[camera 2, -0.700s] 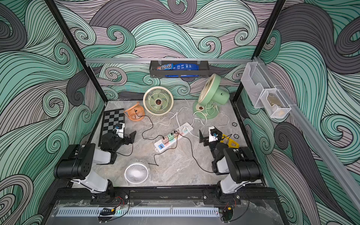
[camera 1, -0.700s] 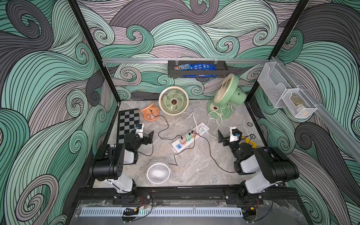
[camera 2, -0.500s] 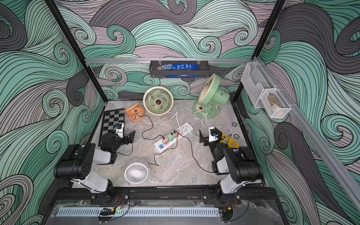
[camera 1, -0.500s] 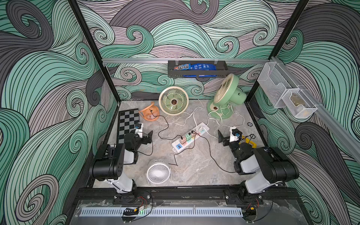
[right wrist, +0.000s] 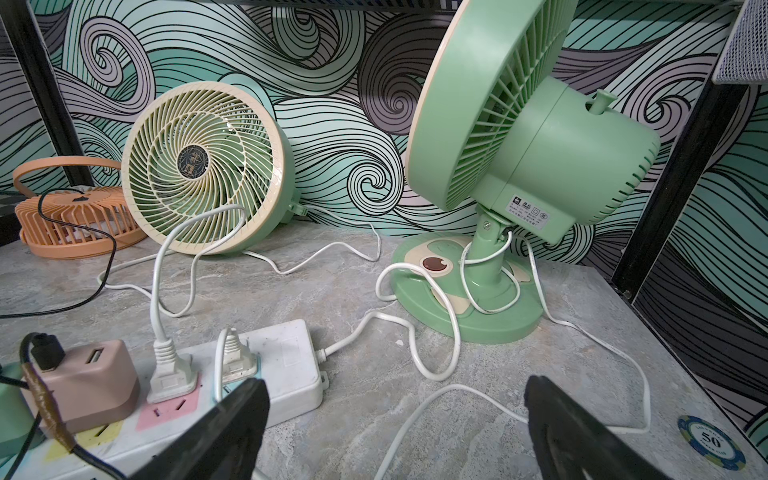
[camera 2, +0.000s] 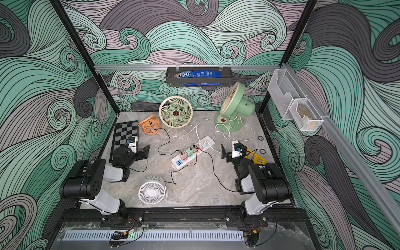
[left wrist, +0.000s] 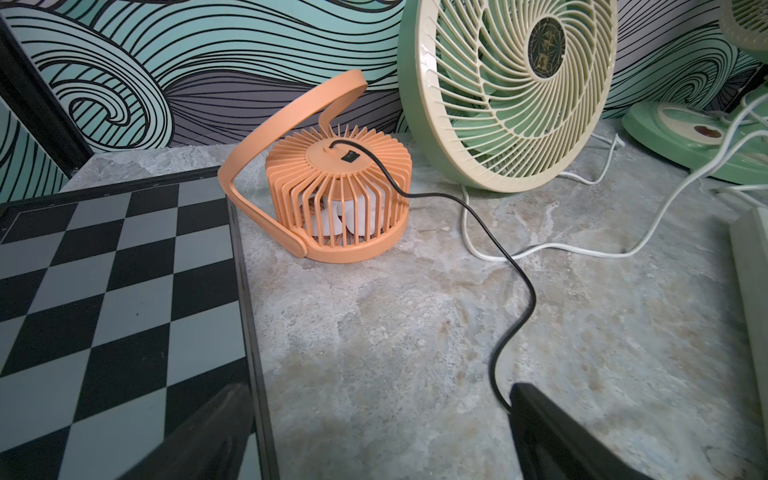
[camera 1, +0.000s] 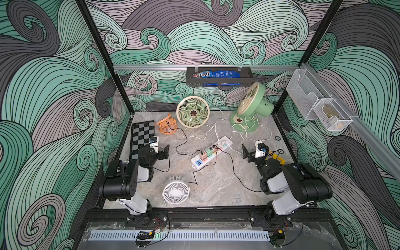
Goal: Unplug the desk fan from the power strip
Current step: Remove the plug from the socket.
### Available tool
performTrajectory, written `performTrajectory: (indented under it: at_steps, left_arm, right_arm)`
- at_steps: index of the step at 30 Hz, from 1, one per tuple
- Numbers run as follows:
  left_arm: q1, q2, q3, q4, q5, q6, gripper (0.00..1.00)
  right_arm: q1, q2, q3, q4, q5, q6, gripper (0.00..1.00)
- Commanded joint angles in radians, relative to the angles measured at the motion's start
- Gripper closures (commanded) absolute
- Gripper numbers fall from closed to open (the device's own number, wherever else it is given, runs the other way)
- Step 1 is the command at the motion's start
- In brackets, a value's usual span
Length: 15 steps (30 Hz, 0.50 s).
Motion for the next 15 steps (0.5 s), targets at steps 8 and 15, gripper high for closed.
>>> performTrajectory:
  at_steps: [8,15]
  left_arm:
    - [-0.002,-0.013,0.004,0.026,0.09,0.029,0.01]
    - [-0.001,0.006,-0.078,0.22,0.053,0.012,0.01]
  right_arm:
    - [0.003,-0.008,0.0,0.03,-0.013,-0.007,0.01]
    - [0.004,-0.003,-0.044,0.113,-0.03,-0.013,0.01]
